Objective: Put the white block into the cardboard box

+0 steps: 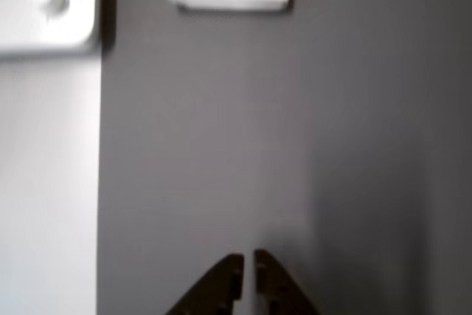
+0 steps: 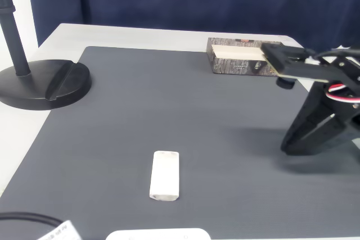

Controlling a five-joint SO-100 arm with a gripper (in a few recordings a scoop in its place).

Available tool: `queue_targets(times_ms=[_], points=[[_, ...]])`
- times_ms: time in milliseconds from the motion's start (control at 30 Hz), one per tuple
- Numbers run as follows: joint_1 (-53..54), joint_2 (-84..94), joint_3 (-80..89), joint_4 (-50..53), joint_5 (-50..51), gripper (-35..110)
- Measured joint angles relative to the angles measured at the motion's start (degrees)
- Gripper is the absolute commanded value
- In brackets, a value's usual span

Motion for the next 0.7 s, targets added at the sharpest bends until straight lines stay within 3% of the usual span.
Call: queue_targets(times_ms=[700], points=[[-0.35, -39.29, -28.92, -4.83, -1.05, -2]])
